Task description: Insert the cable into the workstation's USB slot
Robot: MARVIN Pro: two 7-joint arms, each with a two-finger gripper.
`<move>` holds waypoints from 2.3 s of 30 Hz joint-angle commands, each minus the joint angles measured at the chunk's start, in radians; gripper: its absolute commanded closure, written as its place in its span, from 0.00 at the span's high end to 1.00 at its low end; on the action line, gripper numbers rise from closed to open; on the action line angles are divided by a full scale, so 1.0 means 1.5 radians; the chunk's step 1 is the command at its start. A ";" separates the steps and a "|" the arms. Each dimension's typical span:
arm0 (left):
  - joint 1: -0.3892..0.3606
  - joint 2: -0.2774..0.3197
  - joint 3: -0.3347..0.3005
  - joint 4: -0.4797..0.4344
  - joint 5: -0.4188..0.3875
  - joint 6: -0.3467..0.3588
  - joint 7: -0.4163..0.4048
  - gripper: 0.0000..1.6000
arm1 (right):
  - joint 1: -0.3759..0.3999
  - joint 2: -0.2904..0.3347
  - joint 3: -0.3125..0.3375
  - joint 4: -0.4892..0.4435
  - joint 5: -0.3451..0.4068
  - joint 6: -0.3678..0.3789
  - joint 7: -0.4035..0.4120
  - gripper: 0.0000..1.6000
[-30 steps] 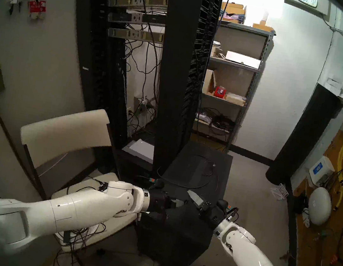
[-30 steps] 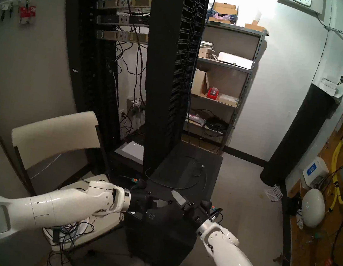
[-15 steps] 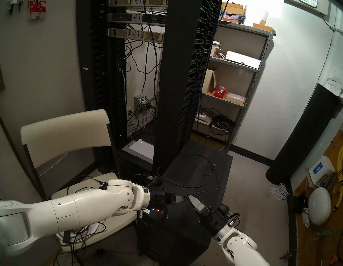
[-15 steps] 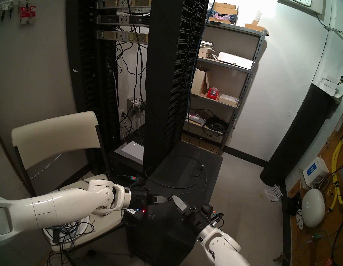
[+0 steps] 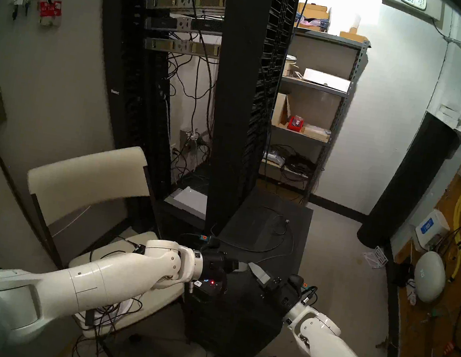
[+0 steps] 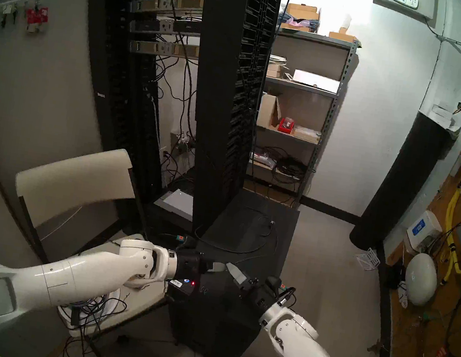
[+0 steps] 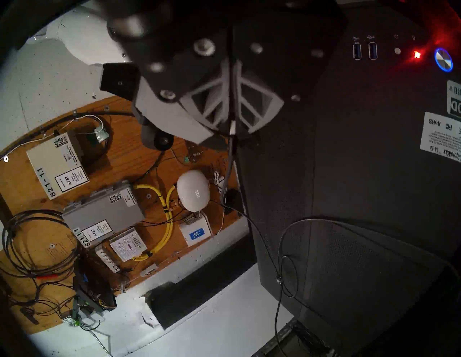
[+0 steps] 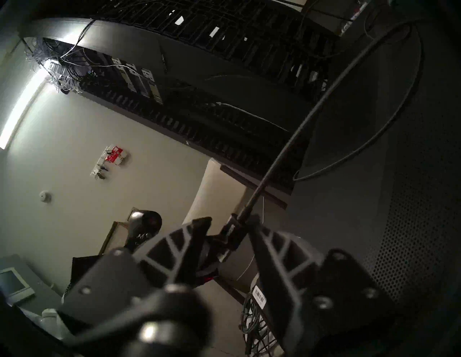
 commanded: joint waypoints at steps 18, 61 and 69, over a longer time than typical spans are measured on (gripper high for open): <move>-0.003 0.009 -0.003 -0.018 0.001 -0.012 0.003 0.00 | -0.014 0.007 0.013 -0.033 0.002 -0.006 0.001 0.48; -0.008 0.017 -0.004 -0.025 -0.002 -0.021 0.007 0.00 | -0.066 0.012 0.049 -0.077 0.049 0.015 0.002 0.65; -0.011 0.018 -0.002 -0.028 -0.001 -0.019 0.007 0.00 | -0.058 0.007 0.043 -0.065 0.039 0.021 0.004 0.61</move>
